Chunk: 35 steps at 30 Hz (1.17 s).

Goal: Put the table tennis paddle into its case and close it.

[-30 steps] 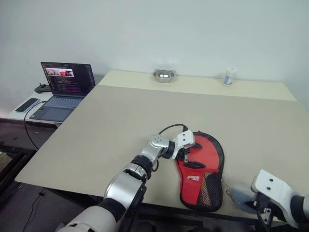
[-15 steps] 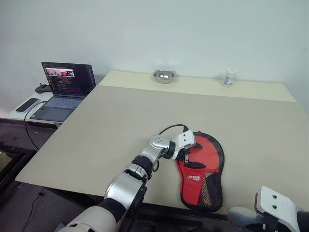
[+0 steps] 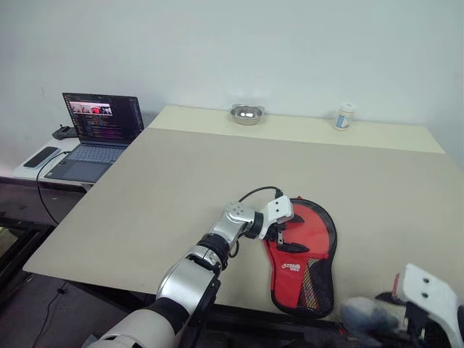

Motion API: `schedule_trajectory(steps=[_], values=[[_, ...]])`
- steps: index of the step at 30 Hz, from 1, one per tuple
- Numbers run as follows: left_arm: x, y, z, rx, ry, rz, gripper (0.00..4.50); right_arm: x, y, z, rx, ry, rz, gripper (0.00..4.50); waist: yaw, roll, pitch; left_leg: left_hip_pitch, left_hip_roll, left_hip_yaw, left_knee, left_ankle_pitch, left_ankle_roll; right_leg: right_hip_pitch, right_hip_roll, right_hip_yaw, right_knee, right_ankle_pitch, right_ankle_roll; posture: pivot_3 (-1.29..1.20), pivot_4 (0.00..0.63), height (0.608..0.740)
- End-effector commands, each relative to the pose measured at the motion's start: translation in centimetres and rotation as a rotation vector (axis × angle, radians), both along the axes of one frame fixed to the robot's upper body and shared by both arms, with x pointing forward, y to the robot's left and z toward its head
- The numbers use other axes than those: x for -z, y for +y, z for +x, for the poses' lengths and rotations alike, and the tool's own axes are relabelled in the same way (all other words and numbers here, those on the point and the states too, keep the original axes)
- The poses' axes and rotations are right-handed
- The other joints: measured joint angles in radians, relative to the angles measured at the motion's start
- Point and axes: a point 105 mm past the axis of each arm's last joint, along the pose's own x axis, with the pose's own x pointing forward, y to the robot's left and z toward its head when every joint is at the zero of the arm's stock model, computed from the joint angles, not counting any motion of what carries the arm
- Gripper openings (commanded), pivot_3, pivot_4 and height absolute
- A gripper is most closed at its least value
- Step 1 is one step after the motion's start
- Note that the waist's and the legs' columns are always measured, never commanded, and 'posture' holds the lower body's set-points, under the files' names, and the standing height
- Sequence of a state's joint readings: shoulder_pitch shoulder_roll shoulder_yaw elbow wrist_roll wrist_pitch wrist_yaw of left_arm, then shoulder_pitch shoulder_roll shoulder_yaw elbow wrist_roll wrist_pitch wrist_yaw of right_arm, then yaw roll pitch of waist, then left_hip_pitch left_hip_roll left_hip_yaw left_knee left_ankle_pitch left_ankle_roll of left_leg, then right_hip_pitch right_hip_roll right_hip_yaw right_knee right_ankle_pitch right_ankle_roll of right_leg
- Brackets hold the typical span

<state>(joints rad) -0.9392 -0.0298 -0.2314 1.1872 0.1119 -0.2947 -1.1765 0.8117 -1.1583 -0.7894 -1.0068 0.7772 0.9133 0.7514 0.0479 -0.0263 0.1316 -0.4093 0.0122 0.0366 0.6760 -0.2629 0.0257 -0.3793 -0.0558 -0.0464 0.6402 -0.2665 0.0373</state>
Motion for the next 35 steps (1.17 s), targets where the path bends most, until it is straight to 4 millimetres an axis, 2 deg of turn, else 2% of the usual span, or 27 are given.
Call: schedule_trajectory(steps=[1, 5, 9, 12, 17, 18, 20, 24, 27, 31, 35], values=[[3.6, 0.4, -2.0, 0.042, 0.091, 0.123, 4.50, -1.4, -1.2, 0.8, 0.055, -0.027, 0.008, 4.46, 0.000, 0.000, 0.000, 0.000, 0.000, -0.001, 0.000, 0.000, 0.000, 0.000, 0.000, -0.001, 0.000, 0.000, 0.000, 0.00, 0.150, 0.740], [1.8, -0.8, -1.6, 0.051, 0.061, 0.049, 4.50, -2.9, -1.6, 2.9, 0.073, -0.107, 0.039, 4.46, -0.001, 0.001, 0.002, 0.000, 0.000, -0.001, 0.000, 0.000, 0.000, 0.000, -0.001, -0.001, -0.001, 0.000, 0.000, 0.00, 0.150, 0.740], [-2.1, -1.4, -0.5, 0.073, -0.048, -0.059, 4.50, -3.9, -1.7, 6.3, 0.088, -0.245, 0.112, 4.46, -0.001, 0.000, 0.009, -0.001, -0.001, -0.002, 0.000, 0.000, 0.000, -0.001, -0.001, -0.002, -0.001, 0.000, 0.000, 0.00, 0.150, 0.740], [-5.1, -0.5, 0.1, 0.074, -0.097, -0.146, 4.50, -4.1, -1.6, 8.7, 0.088, -0.320, 0.181, 4.46, -0.007, 0.004, 0.022, -0.008, -0.001, -0.001, 0.000, 0.000, 0.000, -0.008, -0.001, 0.000, 0.002, 0.000, -0.001, 0.00, 0.150, 0.740], [-8.3, 2.9, 0.3, -0.028, -0.118, -0.226, 4.50, -2.9, -1.7, 12.0, 0.071, -0.406, 0.262, 4.46, -0.028, 0.006, 0.032, -0.013, -0.002, -0.001, 0.000, 0.000, 0.000, -0.012, 0.001, 0.000, 0.004, 0.003, -0.006, 0.00, 0.150, 0.740], [-8.8, 4.1, 0.3, -0.068, -0.114, -0.237, 4.50, -2.5, -1.8, 12.7, 0.079, -0.417, 0.285, 4.46, -0.030, 0.007, 0.033, -0.013, -0.002, -0.001, 0.000, 0.000, 0.000, -0.012, 0.001, 0.001, 0.004, 0.003, -0.006, 0.00, 0.150, 0.740], [-9.2, 7.1, -0.1, -0.145, -0.100, -0.241, 4.50, -2.0, -1.7, 13.9, 0.107, -0.428, 0.349, 4.46, -0.032, 0.009, 0.034, -0.013, -0.002, -0.001, -0.001, 0.000, 0.000, -0.013, 0.001, 0.000, 0.004, 0.002, -0.006, 0.00, 0.150, 0.740], [-8.4, 10.2, -1.3, -0.252, -0.063, -0.205, 4.50, -1.5, -2.9, 15.3, 0.158, -0.455, 0.384, 4.46, -0.032, 0.013, 0.037, -0.012, -0.001, -0.001, 0.000, 0.001, 0.000, -0.012, 0.000, 0.001, 0.007, 0.002, -0.006, 0.00, 0.150, 0.740], [-7.4, 11.1, -1.7, -0.299, -0.061, -0.153, 4.50, -1.2, -4.4, 16.0, 0.202, -0.472, 0.372, 4.46, -0.022, 0.013, 0.038, -0.010, -0.002, -0.001, 0.000, 0.001, 0.000, -0.010, 0.000, 0.000, 0.006, 0.002, -0.006, 0.00, 0.150, 0.740], [-6.9, 11.5, -2.5, -0.294, -0.031, -0.135, 4.50, -1.0, -4.0, 15.7, 0.192, -0.465, 0.365, 4.46, -0.024, 0.013, 0.038, -0.009, -0.002, 0.000, 0.002, 0.001, 0.000, -0.009, 0.000, 0.002, 0.007, 0.003, -0.006, 0.00, 0.150, 0.740], [-6.6, 11.6, -2.2, -0.338, -0.022, -0.143, 4.50, -0.9, -4.4, 15.5, 0.235, -0.442, 0.365, 4.46, -0.025, 0.014, 0.038, -0.008, -0.001, 0.001, 0.001, 0.001, 0.000, -0.010, 0.000, 0.003, 0.007, 0.003, -0.006, 0.00, 0.150, 0.740]])
